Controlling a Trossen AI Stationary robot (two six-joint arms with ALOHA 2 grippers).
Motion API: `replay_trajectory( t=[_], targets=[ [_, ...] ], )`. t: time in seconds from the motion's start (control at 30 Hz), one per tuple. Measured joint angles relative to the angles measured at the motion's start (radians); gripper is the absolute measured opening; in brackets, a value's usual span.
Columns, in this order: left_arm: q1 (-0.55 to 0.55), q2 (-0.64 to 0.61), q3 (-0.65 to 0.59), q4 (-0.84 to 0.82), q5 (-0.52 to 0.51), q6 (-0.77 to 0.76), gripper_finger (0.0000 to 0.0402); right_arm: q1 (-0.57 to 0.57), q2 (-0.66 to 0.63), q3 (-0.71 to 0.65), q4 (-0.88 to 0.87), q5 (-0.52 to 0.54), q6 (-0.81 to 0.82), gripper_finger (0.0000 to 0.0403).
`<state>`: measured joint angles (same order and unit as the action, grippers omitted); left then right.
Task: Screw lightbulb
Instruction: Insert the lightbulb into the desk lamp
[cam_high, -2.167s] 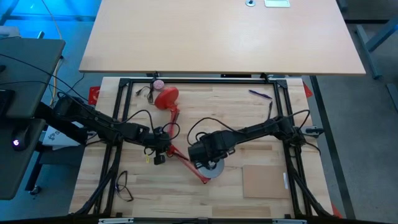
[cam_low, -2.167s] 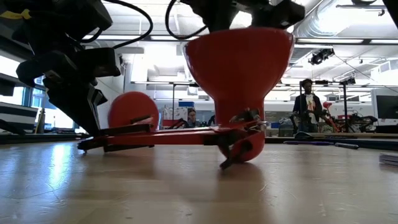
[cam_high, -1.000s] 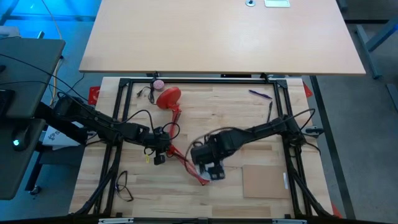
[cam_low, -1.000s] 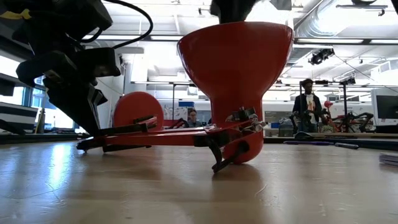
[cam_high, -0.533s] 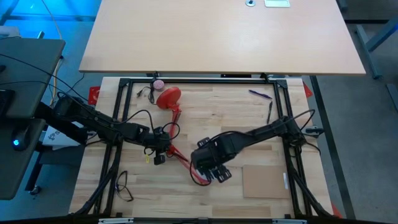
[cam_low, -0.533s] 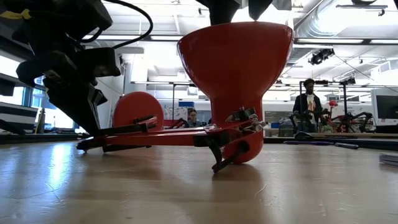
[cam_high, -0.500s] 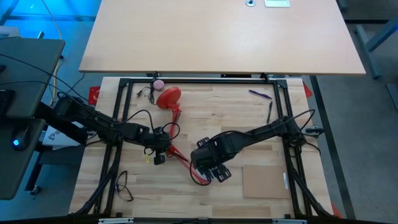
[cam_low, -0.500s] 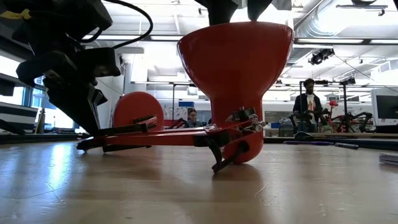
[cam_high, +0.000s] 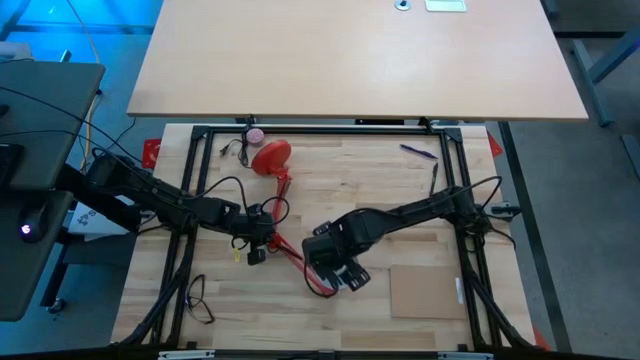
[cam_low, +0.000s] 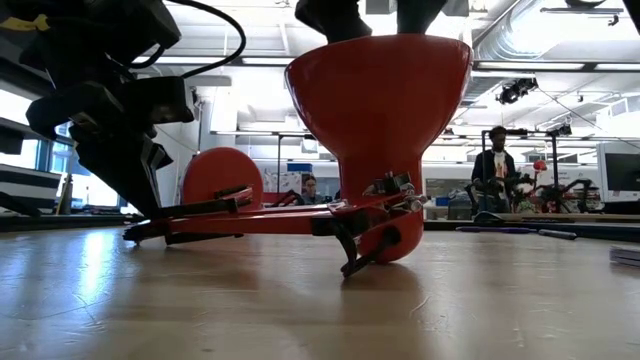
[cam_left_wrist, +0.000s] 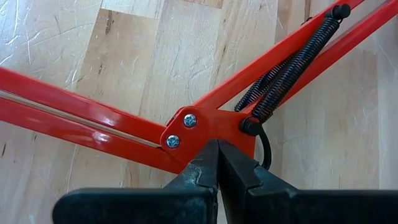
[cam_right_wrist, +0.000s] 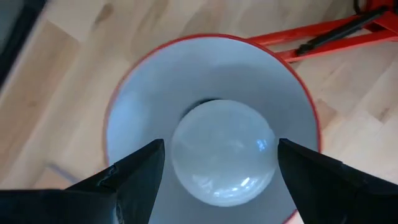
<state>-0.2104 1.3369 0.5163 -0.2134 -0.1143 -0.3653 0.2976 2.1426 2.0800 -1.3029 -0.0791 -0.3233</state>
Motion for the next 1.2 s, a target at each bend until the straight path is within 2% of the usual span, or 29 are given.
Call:
replay_trajectory(
  t=[0.37, 0.57, 0.7, 0.87, 1.2],
  targets=[
    [0.0, 0.0, 0.0, 0.001, -0.001, 0.0, 0.0, 0.007, 0.021, 0.0, -0.007, 0.01, -0.022, 0.0301],
    [0.0, 0.0, 0.0, 0.001, -0.003, -0.001, 0.0, 0.007, 0.021, 0.0, -0.013, 0.018, 0.021, 0.0256],
    [0.0, 0.0, 0.0, 0.001, -0.003, -0.003, 0.0, 0.008, 0.021, 0.0, -0.014, 0.041, 0.167, 0.0235],
    [0.0, 0.0, 0.0, 0.001, -0.004, 0.0, 0.0, 0.011, 0.021, 0.0, -0.011, 0.051, 0.364, 0.0234],
    [0.0, 0.0, 0.0, 0.001, -0.004, 0.0, 0.0, 0.054, 0.021, 0.0, 0.008, 0.149, 0.83, 0.0234]
  ],
)
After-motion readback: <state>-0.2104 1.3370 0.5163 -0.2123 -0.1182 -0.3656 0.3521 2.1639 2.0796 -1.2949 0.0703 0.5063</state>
